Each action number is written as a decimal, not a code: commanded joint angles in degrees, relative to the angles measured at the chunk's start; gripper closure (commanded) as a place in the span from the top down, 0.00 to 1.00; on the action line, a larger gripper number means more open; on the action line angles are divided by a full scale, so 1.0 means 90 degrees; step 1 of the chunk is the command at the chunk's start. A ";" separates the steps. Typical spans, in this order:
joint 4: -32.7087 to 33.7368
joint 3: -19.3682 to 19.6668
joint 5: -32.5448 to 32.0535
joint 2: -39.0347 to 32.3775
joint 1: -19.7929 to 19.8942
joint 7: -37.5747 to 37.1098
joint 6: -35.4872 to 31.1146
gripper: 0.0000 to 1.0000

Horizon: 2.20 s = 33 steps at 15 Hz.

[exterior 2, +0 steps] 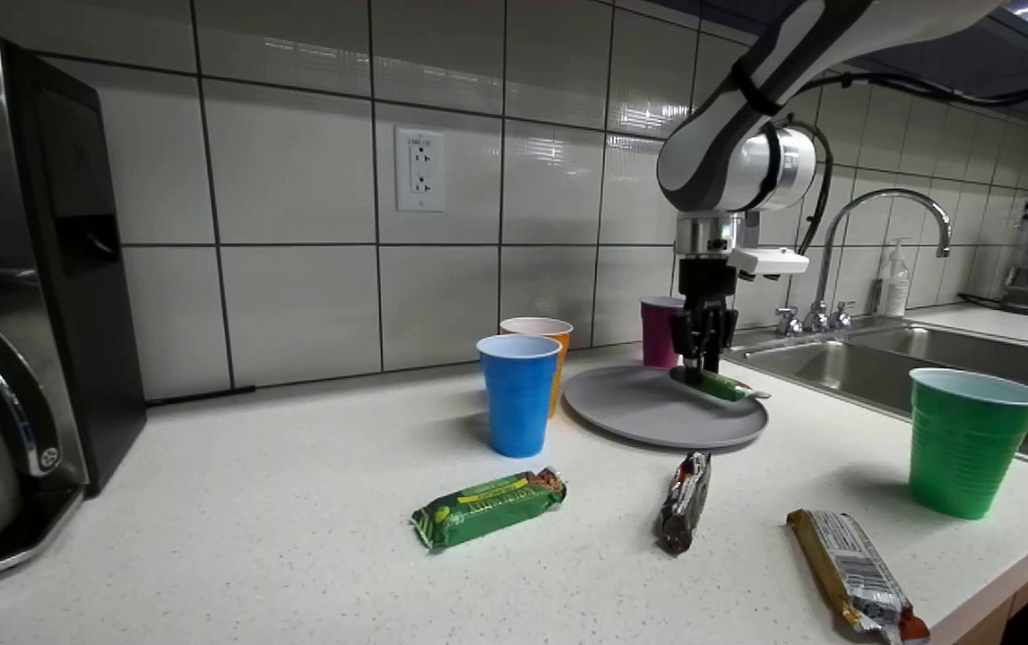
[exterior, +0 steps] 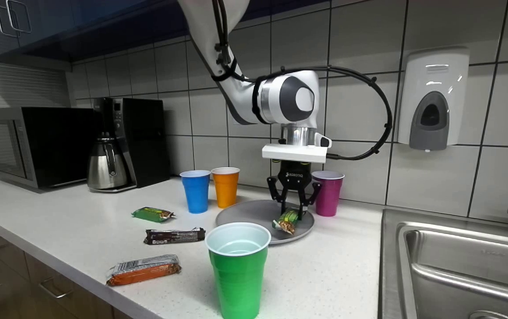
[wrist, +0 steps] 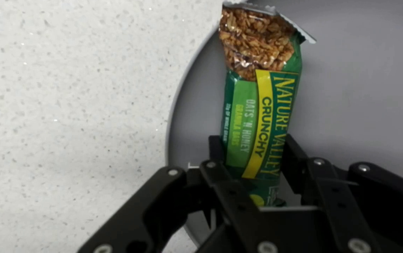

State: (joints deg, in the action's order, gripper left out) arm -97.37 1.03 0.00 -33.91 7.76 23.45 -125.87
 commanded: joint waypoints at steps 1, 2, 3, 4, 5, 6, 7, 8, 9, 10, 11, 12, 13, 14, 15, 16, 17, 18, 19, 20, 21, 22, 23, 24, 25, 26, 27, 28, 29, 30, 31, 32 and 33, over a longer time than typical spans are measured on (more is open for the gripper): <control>-0.0131 -0.0066 -0.0055 0.0136 0.0020 -0.0137 -0.0066 0.19; -0.0119 -0.0066 -0.0053 0.0126 0.0022 -0.0136 -0.0060 0.19; -0.0113 -0.0065 -0.0054 0.0121 0.0025 -0.0135 -0.0057 0.19; -0.0108 -0.0063 -0.0056 0.0117 0.0028 -0.0132 -0.0056 0.19; -0.0094 -0.0061 -0.0055 0.0109 0.0033 -0.0129 -0.0041 0.19; -0.0089 -0.0059 -0.0060 0.0107 0.0033 -0.0128 -0.0034 0.56; -0.0089 -0.0060 -0.0050 0.0111 0.0039 -0.0128 -0.0036 0.69; -0.0097 -0.0062 -0.0046 0.0124 0.0044 -0.0124 -0.0044 0.75; -0.0103 -0.0064 -0.0040 0.0140 0.0049 -0.0118 -0.0044 0.83; -0.0114 -0.0068 -0.0037 0.0157 0.0053 -0.0109 -0.0044 0.90; -0.0148 -0.0077 -0.0027 0.0196 0.0057 -0.0096 -0.0052 0.98; -0.0177 -0.0086 -0.0012 0.0236 0.0064 -0.0082 -0.0053 1.00; -0.0198 -0.0093 0.0002 0.0269 0.0071 -0.0072 -0.0052 1.00; -0.0230 -0.0098 0.0012 0.0318 0.0076 -0.0060 -0.0053 1.00; -0.0281 -0.0103 0.0014 0.0382 0.0077 -0.0044 -0.0066 1.00; -0.0352 -0.0110 0.0017 0.0465 0.0076 -0.0025 -0.0080 1.00; -0.0405 -0.0116 0.0025 0.0531 0.0077 -0.0012 -0.0087 1.00; -0.0498 -0.0121 0.0024 0.0620 0.0071 -0.0002 -0.0107 1.00; -0.0589 -0.0134 0.0045 0.0713 0.0075 0.0013 -0.0104 1.00; -0.0715 -0.0144 0.0054 0.0822 0.0072 0.0029 -0.0116 1.00; -0.0833 -0.0154 0.0054 0.0925 0.0063 0.0046 -0.0124 1.00; -0.0972 -0.0169 0.0058 0.1047 0.0054 0.0074 -0.0130 1.00; -0.1117 -0.0181 0.0055 0.1171 0.0042 0.0098 -0.0157 1.00; -0.1267 -0.0200 0.0060 0.1303 0.0030 0.0134 -0.0157 1.00; -0.1420 -0.0218 0.0064 0.1433 0.0021 0.0169 -0.0167 1.00; -0.1553 -0.0236 0.0067 0.1548 0.0011 0.0198 -0.0187 1.00; -0.1671 -0.0254 0.0080 0.1659 0.0003 0.0233 -0.0173 1.00; -0.1792 -0.0269 0.0089 0.1766 -0.0006 0.0266 -0.0178 1.00; -0.1903 -0.0279 0.0087 0.1863 -0.0016 0.0289 -0.0189 1.00; -0.2004 -0.0281 0.0083 0.1959 -0.0028 0.0315 -0.0185 1.00; -0.2101 -0.0282 0.0081 0.2044 -0.0040 0.0346 -0.0183 1.00; -0.2209 -0.0283 0.0077 0.2138 -0.0055 0.0386 -0.0186 1.00; -0.2296 -0.0280 0.0074 0.2220 -0.0073 0.0426 -0.0176 1.00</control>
State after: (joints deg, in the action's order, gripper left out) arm -113.25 -1.13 0.10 -18.36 7.09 24.86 -126.22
